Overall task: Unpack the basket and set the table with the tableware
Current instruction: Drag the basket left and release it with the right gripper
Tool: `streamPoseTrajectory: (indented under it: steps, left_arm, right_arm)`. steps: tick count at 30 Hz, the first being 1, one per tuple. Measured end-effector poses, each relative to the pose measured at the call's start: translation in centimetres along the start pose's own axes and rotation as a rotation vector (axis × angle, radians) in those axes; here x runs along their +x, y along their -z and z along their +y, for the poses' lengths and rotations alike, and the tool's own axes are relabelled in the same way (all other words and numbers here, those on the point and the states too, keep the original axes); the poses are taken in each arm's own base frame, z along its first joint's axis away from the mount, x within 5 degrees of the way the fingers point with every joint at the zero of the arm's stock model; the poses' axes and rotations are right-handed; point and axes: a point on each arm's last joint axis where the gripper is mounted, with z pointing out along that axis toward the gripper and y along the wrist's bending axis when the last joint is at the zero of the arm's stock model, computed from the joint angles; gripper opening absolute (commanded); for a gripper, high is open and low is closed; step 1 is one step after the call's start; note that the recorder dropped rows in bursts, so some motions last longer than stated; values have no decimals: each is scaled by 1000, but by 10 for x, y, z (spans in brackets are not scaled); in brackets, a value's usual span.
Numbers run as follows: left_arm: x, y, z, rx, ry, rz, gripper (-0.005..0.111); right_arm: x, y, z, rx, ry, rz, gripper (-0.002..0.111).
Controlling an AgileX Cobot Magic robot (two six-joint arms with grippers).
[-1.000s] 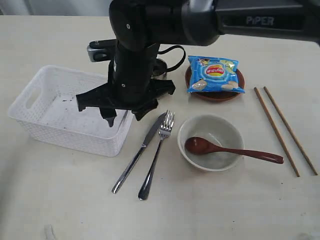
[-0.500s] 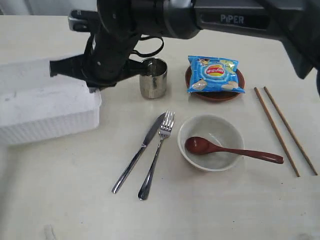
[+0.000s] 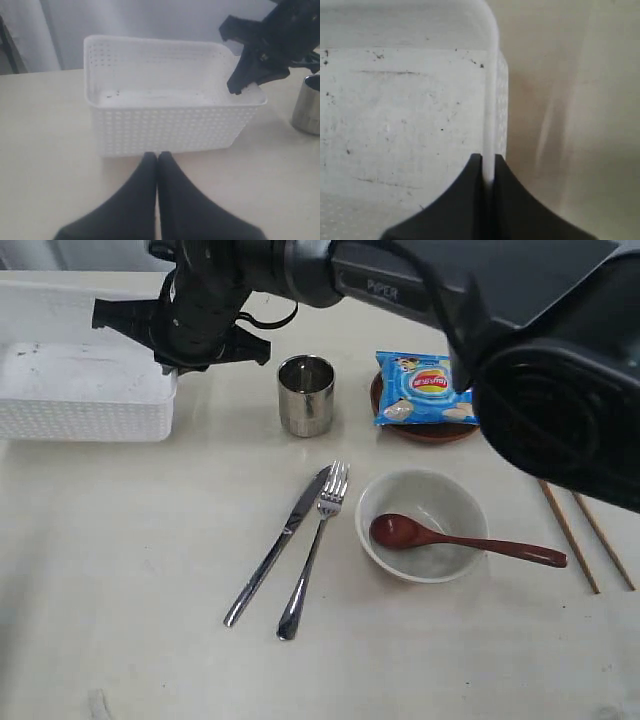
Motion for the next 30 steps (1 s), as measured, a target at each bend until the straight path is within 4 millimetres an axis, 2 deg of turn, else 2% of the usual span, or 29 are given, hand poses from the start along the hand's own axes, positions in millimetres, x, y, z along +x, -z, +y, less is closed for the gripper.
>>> streamPoseTrajectory:
  steps: [2, 4, 9, 11, 17, 24, 26, 30]
  left_arm:
    - [0, 0, 0, 0, 0, 0, 0]
    - [0, 0, 0, 0, 0, 0, 0]
    - [0, 0, 0, 0, 0, 0, 0]
    - [0, 0, 0, 0, 0, 0, 0]
    - [0, 0, 0, 0, 0, 0, 0]
    - [0, 0, 0, 0, 0, 0, 0]
    - [0, 0, 0, 0, 0, 0, 0]
    - [0, 0, 0, 0, 0, 0, 0]
  right_arm:
    - [3, -8, -3, 18, -1, 24, 2]
    - [5, -13, -5, 31, -1, 41, 11]
    - [5, -13, -5, 32, 1, 42, 52]
    - [4, -11, -4, 29, 8, 40, 59]
    - [1, 5, 0, 28, 76, 44, 58]
    - [-10, 71, 9, 87, 233, 37, 57]
    - [-11, 90, 8, 138, 271, 60, 51]
    - [-10, 124, 4, 215, 341, 105, 24]
